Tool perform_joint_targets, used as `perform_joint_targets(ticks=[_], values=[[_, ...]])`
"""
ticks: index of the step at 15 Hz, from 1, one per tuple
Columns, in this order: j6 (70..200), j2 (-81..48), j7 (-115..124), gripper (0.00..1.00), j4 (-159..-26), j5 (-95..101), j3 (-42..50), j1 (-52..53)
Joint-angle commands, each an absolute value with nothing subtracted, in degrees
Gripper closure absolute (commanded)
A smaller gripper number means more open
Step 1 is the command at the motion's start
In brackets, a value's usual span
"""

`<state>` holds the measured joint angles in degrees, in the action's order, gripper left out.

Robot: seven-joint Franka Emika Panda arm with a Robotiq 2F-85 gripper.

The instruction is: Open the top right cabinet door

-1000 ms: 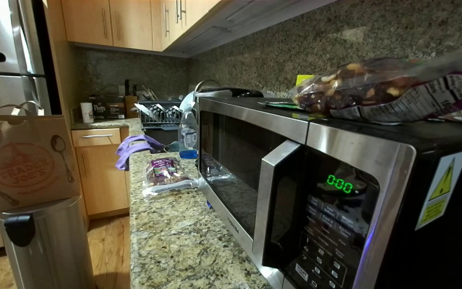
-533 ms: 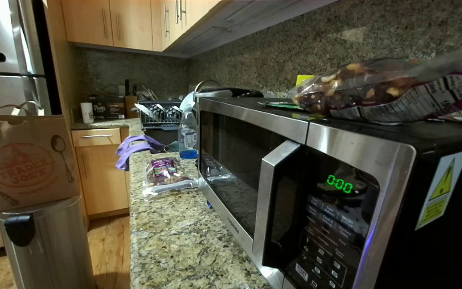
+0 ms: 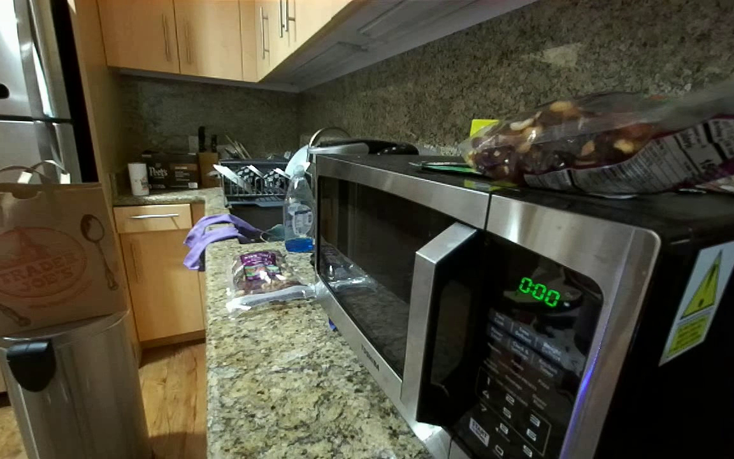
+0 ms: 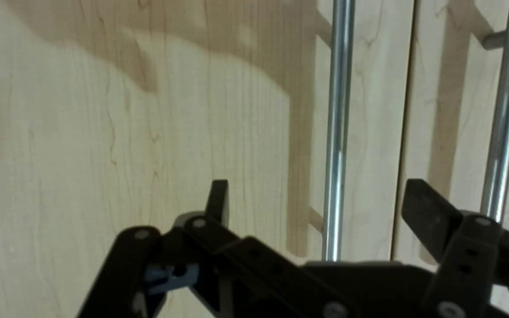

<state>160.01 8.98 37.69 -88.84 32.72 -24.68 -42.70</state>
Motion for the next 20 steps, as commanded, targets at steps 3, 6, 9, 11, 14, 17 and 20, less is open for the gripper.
perform_joint_targets(ticks=[3, 6, 9, 11, 14, 17, 20], values=[[160.58, 4.34, 40.04, 0.27, -83.4, 37.72, -25.78, -43.29], [160.85, 3.95, 40.22, 0.47, -83.31, 37.65, -25.59, -42.91], [160.87, 4.02, 40.32, 0.67, -83.63, 37.38, -25.55, -42.76], [161.14, 4.21, 40.33, 0.8, -83.97, 37.0, -25.57, -42.62], [161.41, 4.32, 40.33, 0.92, -84.28, 36.67, -25.85, -42.51], [161.59, 4.74, 39.92, 0.96, -84.81, 35.62, -25.67, -42.41], [161.66, 5.92, 38.93, 0.91, -86.2, 33.58, -25.17, -42.23]])
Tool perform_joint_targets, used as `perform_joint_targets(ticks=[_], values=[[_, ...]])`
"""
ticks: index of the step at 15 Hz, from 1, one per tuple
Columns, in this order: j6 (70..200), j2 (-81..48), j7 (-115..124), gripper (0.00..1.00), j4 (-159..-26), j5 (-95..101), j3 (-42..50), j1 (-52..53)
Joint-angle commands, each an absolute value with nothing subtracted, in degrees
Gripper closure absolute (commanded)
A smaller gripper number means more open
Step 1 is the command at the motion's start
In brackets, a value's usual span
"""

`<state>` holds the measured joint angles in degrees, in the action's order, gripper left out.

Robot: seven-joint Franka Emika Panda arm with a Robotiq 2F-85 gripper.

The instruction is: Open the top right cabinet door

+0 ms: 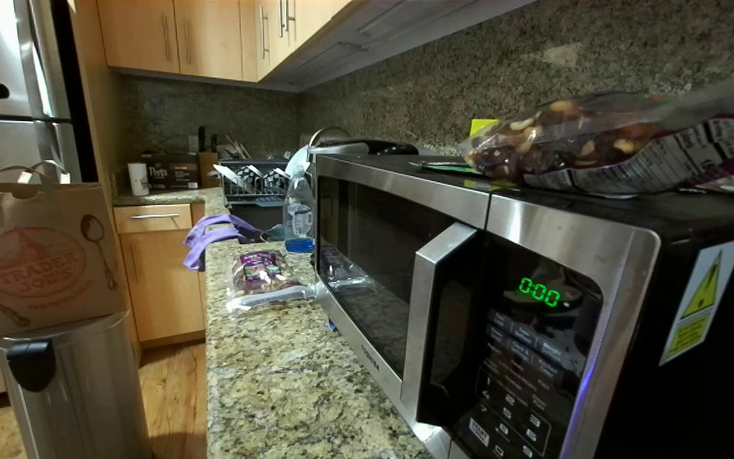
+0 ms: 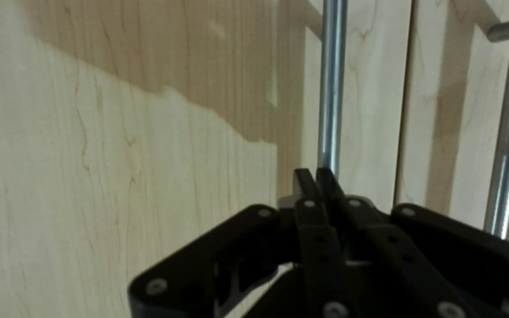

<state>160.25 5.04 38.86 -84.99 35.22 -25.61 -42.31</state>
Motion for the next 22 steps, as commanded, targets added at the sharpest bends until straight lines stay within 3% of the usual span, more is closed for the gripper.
perform_joint_targets(ticks=[1, 9, 10, 12, 21, 22], values=[[161.66, 6.48, 38.23, 0.91, -86.89, 32.34, -24.9, -42.12], [165.88, 12.09, 34.44, 0.91, -94.23, 24.79, -21.98, -40.46], [165.85, 12.65, 34.82, 0.66, -94.86, 24.84, -21.76, -40.41], [165.54, 13.01, 36.45, 0.6, -95.15, 26.42, -21.78, -40.84], [164.48, 9.1, 43.48, 0.01, -89.07, 37.88, -25.33, -45.62], [164.26, 8.56, 43.82, 0.01, -88.42, 38.66, -25.68, -45.58]])
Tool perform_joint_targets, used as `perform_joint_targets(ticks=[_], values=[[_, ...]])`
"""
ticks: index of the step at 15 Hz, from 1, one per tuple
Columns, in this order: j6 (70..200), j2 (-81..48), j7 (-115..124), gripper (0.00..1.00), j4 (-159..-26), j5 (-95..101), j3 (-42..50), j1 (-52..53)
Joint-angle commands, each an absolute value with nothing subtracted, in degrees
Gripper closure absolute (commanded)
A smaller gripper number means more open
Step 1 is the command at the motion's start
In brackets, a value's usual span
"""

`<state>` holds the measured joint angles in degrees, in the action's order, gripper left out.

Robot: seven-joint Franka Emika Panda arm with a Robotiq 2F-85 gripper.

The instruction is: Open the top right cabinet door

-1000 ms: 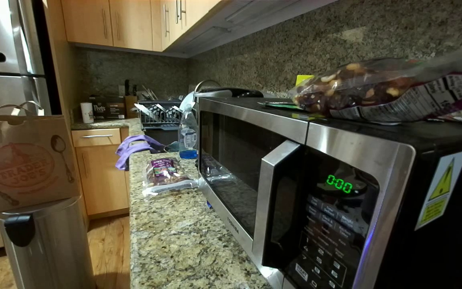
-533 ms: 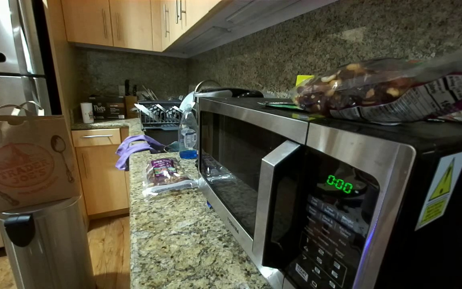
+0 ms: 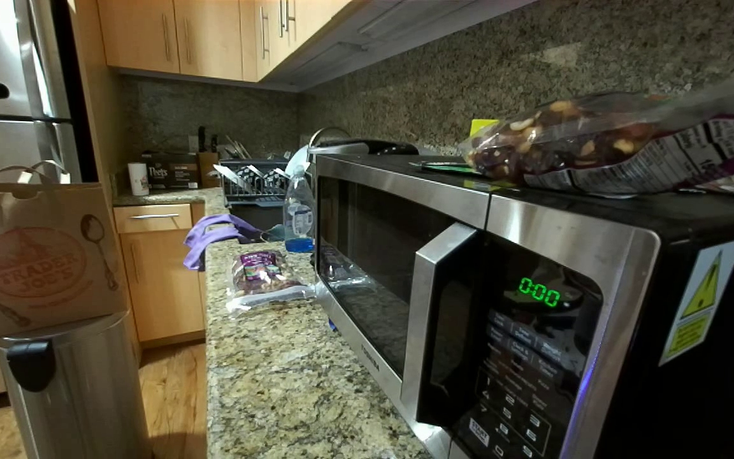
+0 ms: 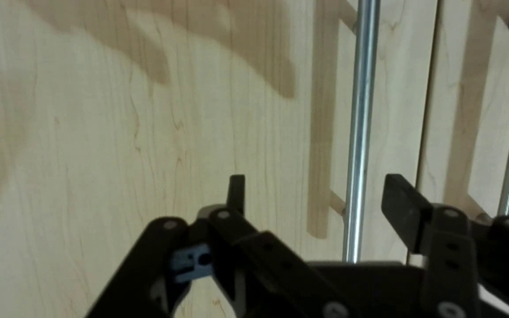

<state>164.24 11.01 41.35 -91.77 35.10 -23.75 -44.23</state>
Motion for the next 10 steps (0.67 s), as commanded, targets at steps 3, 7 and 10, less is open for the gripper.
perform_joint_targets(ticks=[3, 7, 10], values=[[164.03, 6.45, 43.52, 0.0, -86.46, 39.89, -26.41, -44.95], [163.87, 3.38, 44.09, 0.0, -83.54, 41.83, -27.37, -44.81], [163.96, 1.55, 44.47, 0.27, -81.47, 43.02, -27.41, -44.52]])
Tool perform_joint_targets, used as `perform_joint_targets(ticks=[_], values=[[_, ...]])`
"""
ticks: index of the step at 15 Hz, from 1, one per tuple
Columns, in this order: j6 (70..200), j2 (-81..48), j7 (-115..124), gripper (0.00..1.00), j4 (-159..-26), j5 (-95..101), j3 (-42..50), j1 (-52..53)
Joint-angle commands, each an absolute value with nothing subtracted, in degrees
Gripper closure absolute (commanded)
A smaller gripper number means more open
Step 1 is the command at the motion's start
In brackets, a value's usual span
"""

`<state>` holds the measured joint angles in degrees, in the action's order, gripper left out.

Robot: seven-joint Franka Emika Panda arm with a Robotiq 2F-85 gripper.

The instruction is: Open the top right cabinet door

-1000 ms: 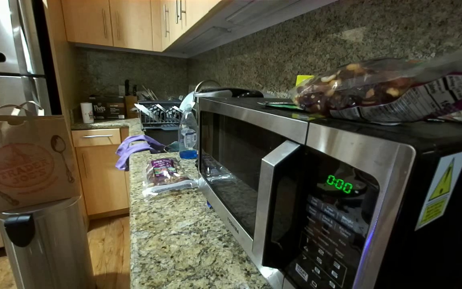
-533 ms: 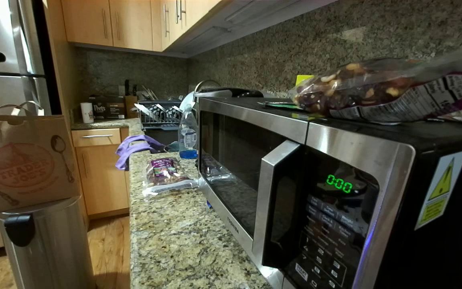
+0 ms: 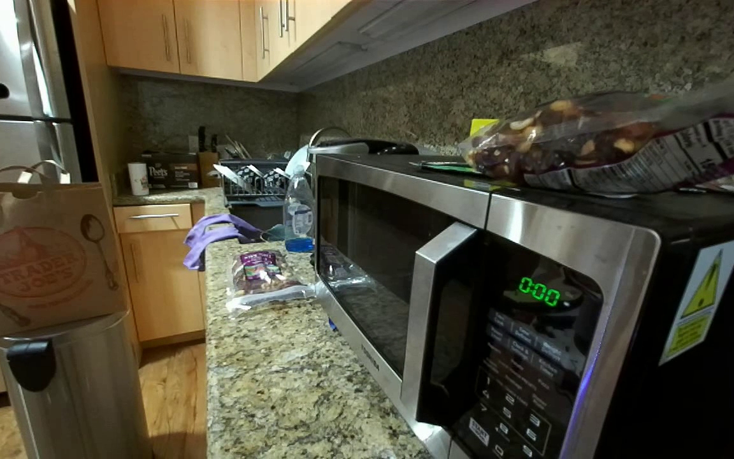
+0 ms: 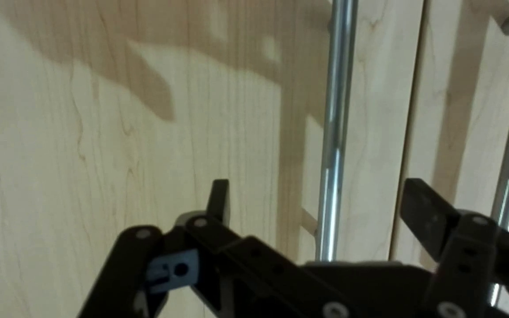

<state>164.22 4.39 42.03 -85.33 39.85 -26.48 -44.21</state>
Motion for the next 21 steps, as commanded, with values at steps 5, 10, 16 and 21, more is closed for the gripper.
perform_joint_targets(ticks=[5, 10, 16, 21], values=[[163.83, 0.33, 45.04, 0.61, -80.13, 43.27, -27.04, -43.96], [163.32, 0.88, 46.41, 0.9, -80.71, 42.8, -27.05, -43.74], [163.97, 3.54, 45.97, 0.91, -83.88, 39.8, -26.47, -43.65], [164.93, 7.33, 44.85, 0.91, -87.79, 37.1, -25.22, -44.12]])
